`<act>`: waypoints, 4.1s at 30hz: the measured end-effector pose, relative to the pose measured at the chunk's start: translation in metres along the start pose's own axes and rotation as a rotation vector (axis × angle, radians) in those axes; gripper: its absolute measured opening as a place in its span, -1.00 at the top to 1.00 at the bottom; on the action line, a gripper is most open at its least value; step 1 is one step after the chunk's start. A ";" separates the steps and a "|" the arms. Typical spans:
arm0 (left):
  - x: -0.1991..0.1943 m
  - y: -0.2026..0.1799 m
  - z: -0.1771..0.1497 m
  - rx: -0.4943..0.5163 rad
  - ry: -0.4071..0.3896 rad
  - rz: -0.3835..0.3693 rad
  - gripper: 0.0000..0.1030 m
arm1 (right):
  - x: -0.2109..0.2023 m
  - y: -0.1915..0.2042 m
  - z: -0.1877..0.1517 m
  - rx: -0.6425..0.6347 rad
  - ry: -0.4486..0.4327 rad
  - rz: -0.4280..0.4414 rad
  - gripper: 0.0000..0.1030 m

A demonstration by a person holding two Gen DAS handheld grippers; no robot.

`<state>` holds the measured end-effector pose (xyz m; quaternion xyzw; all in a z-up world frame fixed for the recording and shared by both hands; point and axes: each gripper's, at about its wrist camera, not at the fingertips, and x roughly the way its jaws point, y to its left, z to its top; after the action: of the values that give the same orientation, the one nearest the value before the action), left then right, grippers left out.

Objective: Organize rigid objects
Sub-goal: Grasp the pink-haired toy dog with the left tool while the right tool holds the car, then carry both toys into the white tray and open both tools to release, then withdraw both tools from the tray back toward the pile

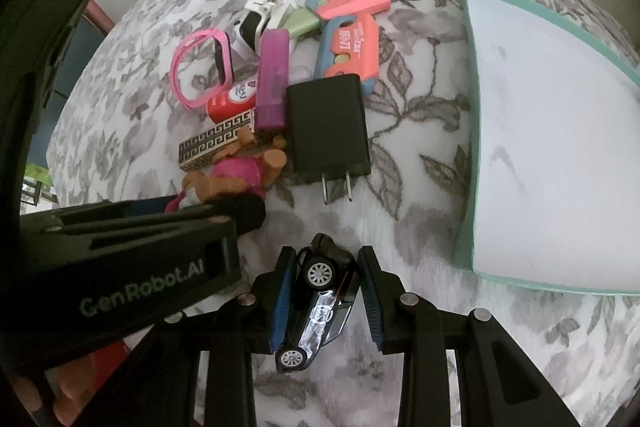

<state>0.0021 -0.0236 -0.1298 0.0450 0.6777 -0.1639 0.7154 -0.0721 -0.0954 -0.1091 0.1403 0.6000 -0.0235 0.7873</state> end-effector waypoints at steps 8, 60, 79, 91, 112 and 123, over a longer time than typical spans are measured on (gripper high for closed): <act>0.003 -0.009 -0.002 0.005 0.000 -0.002 0.05 | -0.003 -0.002 -0.006 0.010 0.017 -0.008 0.11; -0.130 -0.116 0.046 0.229 -0.298 -0.051 0.17 | -0.114 -0.126 0.037 0.320 -0.278 -0.094 0.32; -0.057 -0.210 0.090 0.322 -0.211 -0.009 0.17 | -0.109 -0.236 0.044 0.549 -0.266 -0.317 0.32; -0.046 -0.215 0.094 0.331 -0.243 0.015 0.16 | -0.100 -0.245 0.051 0.545 -0.245 -0.341 0.32; -0.047 -0.206 0.090 0.322 -0.235 0.020 -0.12 | -0.105 -0.236 0.057 0.499 -0.235 -0.378 0.10; -0.060 -0.196 0.092 0.301 -0.298 0.057 -0.56 | -0.115 -0.226 0.061 0.467 -0.267 -0.401 -0.30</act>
<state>0.0308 -0.2239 -0.0331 0.1457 0.5307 -0.2475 0.7974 -0.0934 -0.3420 -0.0287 0.1915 0.4856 -0.3331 0.7852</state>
